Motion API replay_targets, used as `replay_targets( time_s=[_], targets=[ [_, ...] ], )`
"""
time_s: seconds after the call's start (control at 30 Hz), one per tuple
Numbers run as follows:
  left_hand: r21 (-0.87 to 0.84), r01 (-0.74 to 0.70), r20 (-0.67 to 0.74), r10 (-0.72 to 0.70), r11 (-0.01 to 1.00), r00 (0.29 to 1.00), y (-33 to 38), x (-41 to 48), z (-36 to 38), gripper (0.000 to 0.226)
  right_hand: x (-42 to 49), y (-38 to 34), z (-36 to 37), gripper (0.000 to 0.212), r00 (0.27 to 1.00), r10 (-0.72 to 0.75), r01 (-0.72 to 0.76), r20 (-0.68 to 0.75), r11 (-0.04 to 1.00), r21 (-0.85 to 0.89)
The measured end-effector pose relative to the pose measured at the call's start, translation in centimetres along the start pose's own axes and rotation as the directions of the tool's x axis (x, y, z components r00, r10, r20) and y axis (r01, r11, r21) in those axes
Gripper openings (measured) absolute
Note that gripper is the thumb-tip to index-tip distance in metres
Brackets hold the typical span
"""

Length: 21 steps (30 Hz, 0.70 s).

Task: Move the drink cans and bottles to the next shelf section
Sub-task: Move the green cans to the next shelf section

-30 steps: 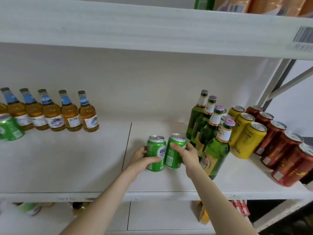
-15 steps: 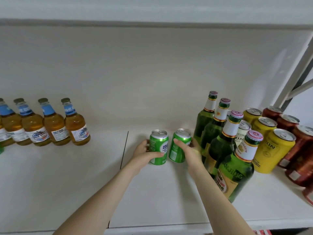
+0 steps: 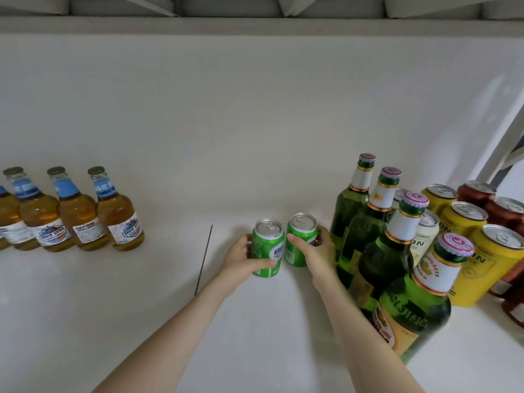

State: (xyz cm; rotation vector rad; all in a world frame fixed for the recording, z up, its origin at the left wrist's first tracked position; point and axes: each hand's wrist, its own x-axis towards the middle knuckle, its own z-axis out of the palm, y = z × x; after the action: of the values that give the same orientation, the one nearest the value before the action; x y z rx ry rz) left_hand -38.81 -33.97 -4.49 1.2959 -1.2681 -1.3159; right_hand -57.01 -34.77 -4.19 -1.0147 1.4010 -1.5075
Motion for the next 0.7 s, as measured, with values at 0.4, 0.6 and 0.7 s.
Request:
replay_targets(
  time_s=[0.4,0.6,0.7],
  targets=[
    [-0.03,-0.002,0.031,0.003,1.0,1.0,-0.6,-0.4,-0.9,0.069,0.1,0.8,0.0,0.057,1.0,-0.002,0.002,0.023,1.0,-0.003],
    [0.024,-0.016,0.077,0.015,1.0,0.997,-0.8,-0.7,-1.8,0.076,-1.2,1.0,-1.1,0.066,0.999,0.03,-0.03,-0.024,1.0,-0.001],
    [0.082,-0.024,0.061,0.019,0.996,0.998,-1.1,-0.8,-2.0,0.074,-2.9,1.5,-2.1,0.067,0.995,0.026,-0.031,-0.099,0.998,-0.05]
  ],
)
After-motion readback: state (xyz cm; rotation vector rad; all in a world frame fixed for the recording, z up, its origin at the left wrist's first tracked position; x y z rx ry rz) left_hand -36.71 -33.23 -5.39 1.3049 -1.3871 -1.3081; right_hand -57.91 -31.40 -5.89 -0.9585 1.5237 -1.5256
